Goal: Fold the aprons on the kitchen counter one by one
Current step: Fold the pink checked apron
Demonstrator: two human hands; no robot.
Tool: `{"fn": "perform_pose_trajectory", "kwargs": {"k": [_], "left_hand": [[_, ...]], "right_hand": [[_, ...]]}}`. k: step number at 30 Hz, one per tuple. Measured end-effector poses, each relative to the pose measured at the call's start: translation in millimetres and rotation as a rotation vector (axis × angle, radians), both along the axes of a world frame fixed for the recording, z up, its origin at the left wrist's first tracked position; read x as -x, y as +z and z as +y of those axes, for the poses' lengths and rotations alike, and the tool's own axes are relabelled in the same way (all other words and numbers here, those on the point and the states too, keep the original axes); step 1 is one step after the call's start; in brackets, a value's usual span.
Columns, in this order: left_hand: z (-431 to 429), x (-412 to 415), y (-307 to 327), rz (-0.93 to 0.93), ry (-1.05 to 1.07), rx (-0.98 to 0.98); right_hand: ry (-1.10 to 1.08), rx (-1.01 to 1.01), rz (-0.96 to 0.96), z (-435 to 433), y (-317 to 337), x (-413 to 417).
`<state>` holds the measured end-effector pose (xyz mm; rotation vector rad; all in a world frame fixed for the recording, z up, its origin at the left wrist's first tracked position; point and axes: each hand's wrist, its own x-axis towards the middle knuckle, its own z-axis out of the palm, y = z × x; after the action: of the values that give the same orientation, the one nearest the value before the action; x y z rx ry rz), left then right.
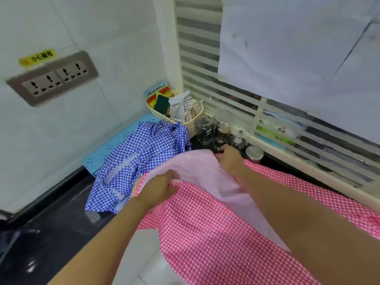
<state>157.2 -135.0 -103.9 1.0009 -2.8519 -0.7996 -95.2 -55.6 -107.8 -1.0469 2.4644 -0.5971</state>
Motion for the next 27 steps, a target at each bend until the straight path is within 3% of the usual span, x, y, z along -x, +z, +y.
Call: {"fn": "perform_pose_trajectory", "kwargs": {"k": [3, 8, 11, 14, 15, 17, 19, 22, 23, 25, 27], "left_hand": [[2, 3, -6, -0.047, -0.040, -0.004], [8, 15, -11, -0.082, -0.115, -0.022], [3, 15, -18, -0.079, -0.084, -0.135], [-8, 13, -22, -0.111, -0.026, -0.167], [-12, 11, -23, -0.134, -0.004, -0.173], [-20, 9, -22, -0.151, 0.020, -0.207], [-25, 6, -20, -0.143, 0.019, -0.252], [-34, -3, -11, -0.121, 0.017, -0.366], [-37, -8, -8, -0.131, 0.011, -0.400], [-41, -19, -1, -0.176, -0.006, -0.386], [-40, -26, 5, -0.162, 0.015, -0.352]], "right_hand": [[0.105, -0.236, 0.050, 9, -15, 5], [-0.008, -0.193, 0.015, 17, -14, 4], [-0.158, 0.035, 0.005, 16, 27, 5], [-0.349, 0.523, -0.151, 25, 85, 3], [-0.334, 0.679, -0.199, 35, 104, -1], [-0.119, 0.761, -0.232, 62, 136, -15], [0.307, 0.542, -0.280, 86, 146, -28], [0.897, -0.260, -0.315, 99, 118, -37], [0.977, -0.513, -0.335, 99, 105, -36], [0.946, -0.771, -0.394, 94, 91, -34], [0.787, -0.654, -0.361, 82, 81, -31]]}}
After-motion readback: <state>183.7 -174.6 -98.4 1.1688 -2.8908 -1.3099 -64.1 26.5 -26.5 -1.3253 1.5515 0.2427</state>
